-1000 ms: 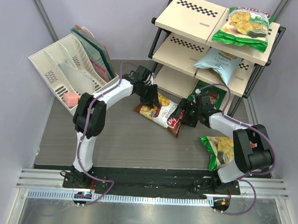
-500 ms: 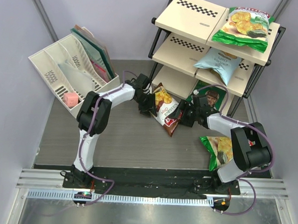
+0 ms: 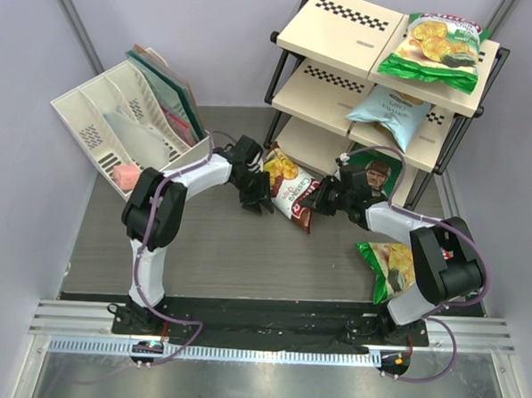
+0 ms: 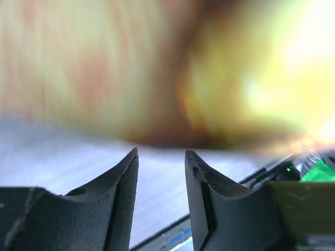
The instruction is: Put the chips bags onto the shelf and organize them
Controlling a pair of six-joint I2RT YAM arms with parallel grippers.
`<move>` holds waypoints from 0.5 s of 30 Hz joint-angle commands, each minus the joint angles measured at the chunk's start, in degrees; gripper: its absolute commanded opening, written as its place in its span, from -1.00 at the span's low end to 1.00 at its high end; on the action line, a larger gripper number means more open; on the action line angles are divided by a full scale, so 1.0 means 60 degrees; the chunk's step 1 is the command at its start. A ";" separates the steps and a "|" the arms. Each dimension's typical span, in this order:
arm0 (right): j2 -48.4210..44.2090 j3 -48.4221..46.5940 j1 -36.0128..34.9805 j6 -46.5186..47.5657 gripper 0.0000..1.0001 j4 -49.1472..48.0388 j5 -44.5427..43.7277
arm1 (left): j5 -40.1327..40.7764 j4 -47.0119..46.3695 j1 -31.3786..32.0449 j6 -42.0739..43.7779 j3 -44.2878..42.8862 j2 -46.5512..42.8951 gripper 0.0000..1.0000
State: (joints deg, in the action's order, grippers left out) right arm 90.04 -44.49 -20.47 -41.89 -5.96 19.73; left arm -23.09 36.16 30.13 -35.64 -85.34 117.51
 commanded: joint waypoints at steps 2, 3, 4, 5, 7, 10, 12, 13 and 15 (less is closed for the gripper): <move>0.0287 0.0135 -0.0134 0.0200 -0.98 0.0670 0.0066 | -0.0033 -0.0504 -0.0436 -0.0709 0.0832 -0.1566 -0.20; 0.0257 0.0149 -0.0148 0.0199 -0.98 0.0699 0.0154 | 0.0112 -0.0519 -0.0524 -0.0783 0.0936 -0.1728 -0.20; 0.0199 0.0149 -0.0134 0.0170 -0.98 0.0743 0.0329 | 0.0258 -0.0476 -0.0699 -0.0842 0.1039 -0.1889 -0.21; 0.0068 0.0135 -0.0133 0.0155 -0.98 0.0860 0.0432 | 0.0405 -0.0330 -0.0802 -0.0872 0.1127 -0.2253 -0.23; -0.0094 0.0062 -0.0148 0.0112 -0.98 0.0934 0.0811 | 0.0873 -0.0198 -0.1108 -0.0945 0.1390 -0.2606 -0.24; -0.0664 -0.0041 -0.0134 -0.0136 -0.98 0.1329 0.1018 | 0.1400 0.0110 -0.1606 -0.1106 0.1829 -0.3339 -0.25; -0.1146 -0.0129 -0.0148 -0.0444 -0.98 0.1388 0.1136 | 0.1578 0.0198 -0.1915 -0.1281 0.2267 -0.3879 -0.25; -0.1309 -0.0158 -0.0148 -0.0938 -0.98 0.1330 0.1136 | 0.1680 0.0184 -0.2192 -0.1311 0.2401 -0.4057 -0.26; -0.1778 -0.0085 -0.0134 -0.1585 -0.98 0.1096 0.0991 | 0.1826 0.0184 -0.2370 -0.1311 0.2737 -0.4524 -0.25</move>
State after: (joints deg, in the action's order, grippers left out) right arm 85.38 -44.45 -20.93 -44.51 -0.78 24.62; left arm -15.94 36.25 18.44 -42.00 -72.05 95.79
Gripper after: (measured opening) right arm 0.062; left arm 0.374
